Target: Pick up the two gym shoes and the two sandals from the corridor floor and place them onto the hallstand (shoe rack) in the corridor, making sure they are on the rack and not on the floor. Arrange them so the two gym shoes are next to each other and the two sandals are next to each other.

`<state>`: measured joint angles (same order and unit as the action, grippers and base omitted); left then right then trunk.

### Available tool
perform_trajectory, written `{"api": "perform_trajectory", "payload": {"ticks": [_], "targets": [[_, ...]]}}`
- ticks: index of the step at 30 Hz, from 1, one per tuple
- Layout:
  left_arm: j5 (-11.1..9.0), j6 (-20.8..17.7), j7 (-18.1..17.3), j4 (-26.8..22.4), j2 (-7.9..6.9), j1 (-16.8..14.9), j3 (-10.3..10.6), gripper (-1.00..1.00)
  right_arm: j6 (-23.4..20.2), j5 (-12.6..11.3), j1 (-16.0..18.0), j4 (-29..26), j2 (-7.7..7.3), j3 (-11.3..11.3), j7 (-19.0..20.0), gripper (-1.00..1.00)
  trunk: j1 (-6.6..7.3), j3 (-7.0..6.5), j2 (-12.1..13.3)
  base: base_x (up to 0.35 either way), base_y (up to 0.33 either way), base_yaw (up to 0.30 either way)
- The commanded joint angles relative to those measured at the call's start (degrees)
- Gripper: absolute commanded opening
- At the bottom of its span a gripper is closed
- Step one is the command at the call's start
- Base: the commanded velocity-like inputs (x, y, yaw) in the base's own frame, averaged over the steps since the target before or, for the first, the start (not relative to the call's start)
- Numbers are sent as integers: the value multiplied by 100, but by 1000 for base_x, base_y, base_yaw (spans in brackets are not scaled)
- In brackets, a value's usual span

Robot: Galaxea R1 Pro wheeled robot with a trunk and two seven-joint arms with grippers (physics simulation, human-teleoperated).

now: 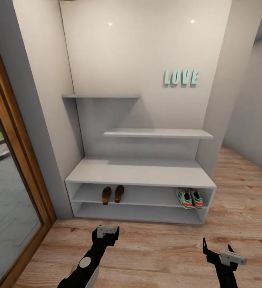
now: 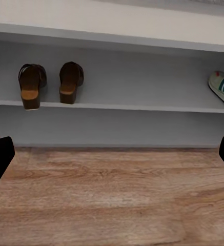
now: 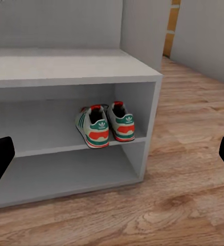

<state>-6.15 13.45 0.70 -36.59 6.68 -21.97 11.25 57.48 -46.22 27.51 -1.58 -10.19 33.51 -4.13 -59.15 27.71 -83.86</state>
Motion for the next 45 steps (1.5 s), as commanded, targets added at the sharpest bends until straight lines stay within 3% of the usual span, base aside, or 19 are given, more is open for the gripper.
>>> {"api": "perform_trajectory", "payload": {"ticks": [1,45], "targets": [[0,0,0,1,0,0,0,100,0,-1,0,0,0,-1,0,100,23,-19,42,0,0,0],[0,0,0,11,0,0,0,100,0,0,0,0,0,-2,0,100,989,-808,1806,0,0,0]]}}
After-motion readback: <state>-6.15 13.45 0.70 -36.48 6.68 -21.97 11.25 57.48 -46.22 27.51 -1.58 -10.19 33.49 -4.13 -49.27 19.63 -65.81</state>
